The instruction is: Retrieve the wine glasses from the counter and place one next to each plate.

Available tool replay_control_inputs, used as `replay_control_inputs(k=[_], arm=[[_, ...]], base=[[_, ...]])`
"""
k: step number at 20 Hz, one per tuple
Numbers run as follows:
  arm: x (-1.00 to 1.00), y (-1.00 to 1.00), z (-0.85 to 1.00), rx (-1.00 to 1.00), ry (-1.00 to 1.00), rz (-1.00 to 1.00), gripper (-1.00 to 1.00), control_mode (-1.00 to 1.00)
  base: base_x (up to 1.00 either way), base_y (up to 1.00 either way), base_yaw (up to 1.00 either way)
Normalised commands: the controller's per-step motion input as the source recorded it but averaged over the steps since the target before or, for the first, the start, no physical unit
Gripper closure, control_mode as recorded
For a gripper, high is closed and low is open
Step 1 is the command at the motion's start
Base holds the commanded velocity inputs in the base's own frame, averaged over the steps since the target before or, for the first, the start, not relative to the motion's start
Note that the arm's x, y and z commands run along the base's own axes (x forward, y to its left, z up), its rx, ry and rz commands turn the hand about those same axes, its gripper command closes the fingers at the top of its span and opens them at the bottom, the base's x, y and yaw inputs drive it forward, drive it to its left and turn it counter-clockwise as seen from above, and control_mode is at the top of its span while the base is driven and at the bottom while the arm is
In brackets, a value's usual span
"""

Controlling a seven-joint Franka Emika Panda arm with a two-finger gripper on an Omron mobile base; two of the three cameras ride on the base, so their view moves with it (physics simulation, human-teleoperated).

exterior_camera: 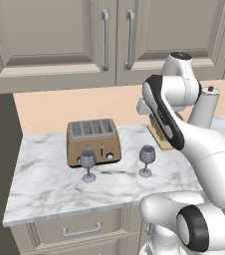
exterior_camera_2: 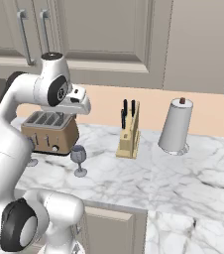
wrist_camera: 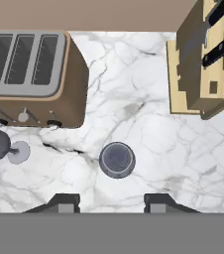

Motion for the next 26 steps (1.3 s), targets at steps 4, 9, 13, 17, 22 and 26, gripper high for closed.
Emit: replay_control_inputs(k=[4, 9, 13, 17, 22, 26], arm=[[-0.35, -0.02, 0.00, 0.08, -0.05, -0.02, -1.00, -1.00], [-0.91, -0.09, 0.00, 0.14, -0.12, -0.12, -1.00, -1.00], [-0.72, -0.22, 0.01, 0.08, 0.01, -0.33, -1.00, -1.00], [-0.46, -0.47, 0.09, 0.27, 0.25, -0.31, -1.00, -1.00], [-0.27, -0.35, 0.14, 0.34, 0.33, -0.30, -1.00, -1.00], [-0.09, -0.03, -0.10, 0.17, 0.08, -0.25, -1.00, -1.00]], base=[[0.00, 0.00, 0.00], [0.00, 0.00, 0.00], [0.00, 0.00, 0.00], [0.00, 0.00, 0.00], [0.00, 0.00, 0.00], [0.00, 0.00, 0.00]])
